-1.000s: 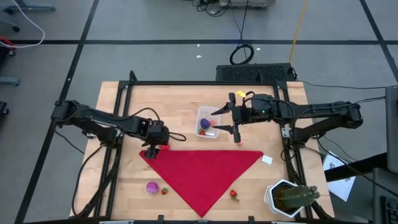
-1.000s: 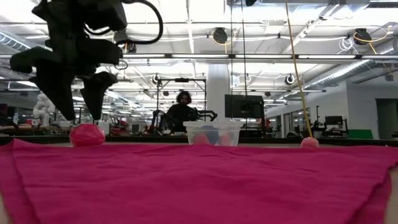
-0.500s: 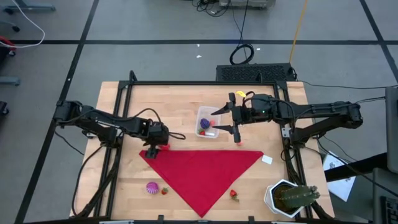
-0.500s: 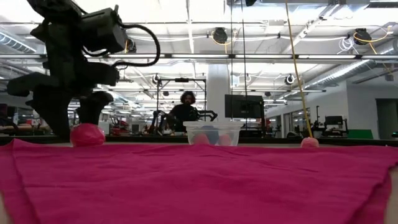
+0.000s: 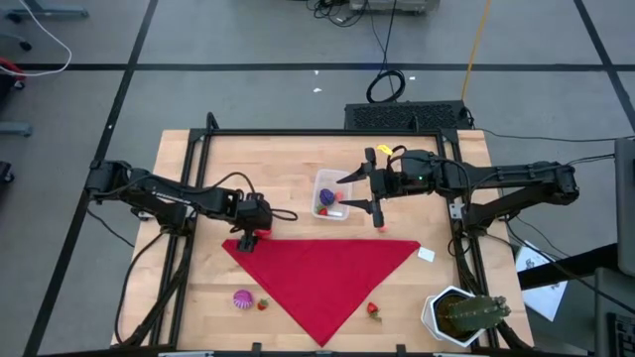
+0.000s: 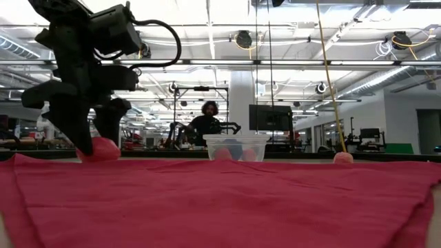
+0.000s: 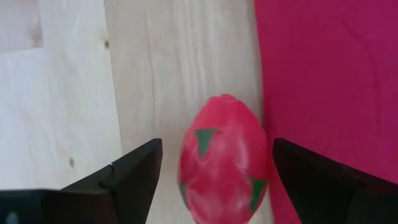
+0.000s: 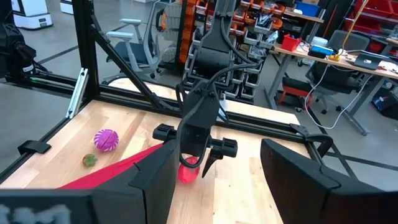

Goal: Pick and placing Produce into tupperware
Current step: Put the red and green dragon fruit into the transparent bin

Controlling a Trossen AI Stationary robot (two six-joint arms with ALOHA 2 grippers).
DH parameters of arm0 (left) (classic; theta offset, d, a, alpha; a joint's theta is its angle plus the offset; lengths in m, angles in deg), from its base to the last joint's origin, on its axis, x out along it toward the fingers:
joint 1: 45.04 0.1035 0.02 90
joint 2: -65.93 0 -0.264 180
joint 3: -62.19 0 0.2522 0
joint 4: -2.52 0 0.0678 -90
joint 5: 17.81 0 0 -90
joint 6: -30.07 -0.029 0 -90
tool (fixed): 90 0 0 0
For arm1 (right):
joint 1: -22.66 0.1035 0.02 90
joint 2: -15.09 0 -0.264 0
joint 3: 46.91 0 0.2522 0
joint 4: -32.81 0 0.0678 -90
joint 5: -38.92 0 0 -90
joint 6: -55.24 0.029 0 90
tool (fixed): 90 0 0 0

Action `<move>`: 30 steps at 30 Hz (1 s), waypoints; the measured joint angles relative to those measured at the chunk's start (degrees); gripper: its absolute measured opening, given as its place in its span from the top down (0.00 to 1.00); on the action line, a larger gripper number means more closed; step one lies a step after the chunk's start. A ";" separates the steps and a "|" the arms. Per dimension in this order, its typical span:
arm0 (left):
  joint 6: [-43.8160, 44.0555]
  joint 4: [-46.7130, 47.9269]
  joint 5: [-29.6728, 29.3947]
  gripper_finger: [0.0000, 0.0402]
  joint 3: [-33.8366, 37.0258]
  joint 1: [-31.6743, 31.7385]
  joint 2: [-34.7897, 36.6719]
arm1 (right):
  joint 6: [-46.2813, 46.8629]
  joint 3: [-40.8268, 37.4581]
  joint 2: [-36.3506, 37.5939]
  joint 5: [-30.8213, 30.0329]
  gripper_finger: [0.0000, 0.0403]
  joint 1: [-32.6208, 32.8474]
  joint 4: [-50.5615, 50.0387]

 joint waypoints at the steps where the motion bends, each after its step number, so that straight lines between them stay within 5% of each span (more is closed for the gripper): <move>1: 0.35 0.04 -0.01 0.23 0.00 0.00 0.00 | 0.00 0.00 0.00 0.00 0.45 0.00 0.00; 30: 3.38 0.55 -1.38 0.23 -0.04 0.00 0.02 | 0.02 0.00 0.00 0.00 0.45 -0.01 0.00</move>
